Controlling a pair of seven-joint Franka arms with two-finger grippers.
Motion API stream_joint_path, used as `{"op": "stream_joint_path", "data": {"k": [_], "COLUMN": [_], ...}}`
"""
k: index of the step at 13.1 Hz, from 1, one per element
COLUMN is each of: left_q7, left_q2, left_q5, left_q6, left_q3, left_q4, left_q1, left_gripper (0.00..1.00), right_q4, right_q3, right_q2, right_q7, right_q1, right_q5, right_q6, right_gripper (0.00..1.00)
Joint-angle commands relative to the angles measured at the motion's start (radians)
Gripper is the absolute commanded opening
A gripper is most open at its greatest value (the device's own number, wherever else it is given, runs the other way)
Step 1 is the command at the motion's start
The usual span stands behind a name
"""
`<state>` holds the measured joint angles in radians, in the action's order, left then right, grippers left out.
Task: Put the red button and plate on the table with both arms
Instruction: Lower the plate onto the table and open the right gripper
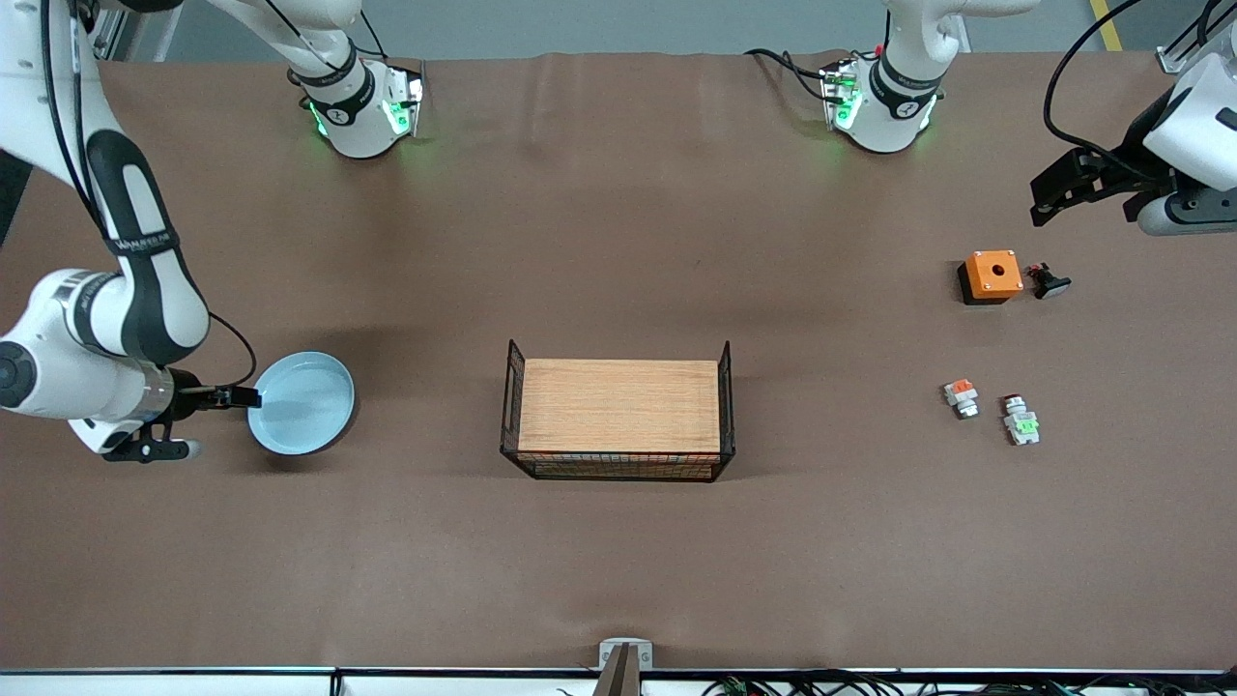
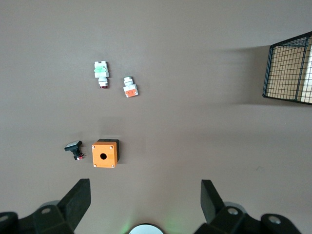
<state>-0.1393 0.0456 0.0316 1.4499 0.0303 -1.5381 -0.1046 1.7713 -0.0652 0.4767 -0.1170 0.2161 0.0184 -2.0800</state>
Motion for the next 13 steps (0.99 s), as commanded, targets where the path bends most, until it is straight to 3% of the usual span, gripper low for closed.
{"op": "stream_joint_path", "data": {"k": [1,9,13], "left_q7": [0.017,0.014,0.015], "left_q2": [0.013,0.011,0.010], "left_q5": [-0.019,-0.019,-0.019], "left_q6": [-0.005,-0.005,-0.003], "left_q3": [0.000,0.003,0.003], "left_q4": [-0.008,-0.007,-0.005], "left_q1": [0.000,-0.007,-0.006], "left_gripper": [0.99,0.99,0.99], "right_q4": [0.027,-0.015,-0.165], "right_q3": [0.001,-0.007,-0.005], "right_q2": [-0.128,-0.463,-0.469], "right_q7": [0.097,0.186,0.186], "right_q1": [-0.053,-0.145,-0.147], "right_q5": [-0.005,-0.006,-0.014], "right_q6": [0.096,0.329,0.492], "right_gripper": [0.98,0.99,0.99]}}
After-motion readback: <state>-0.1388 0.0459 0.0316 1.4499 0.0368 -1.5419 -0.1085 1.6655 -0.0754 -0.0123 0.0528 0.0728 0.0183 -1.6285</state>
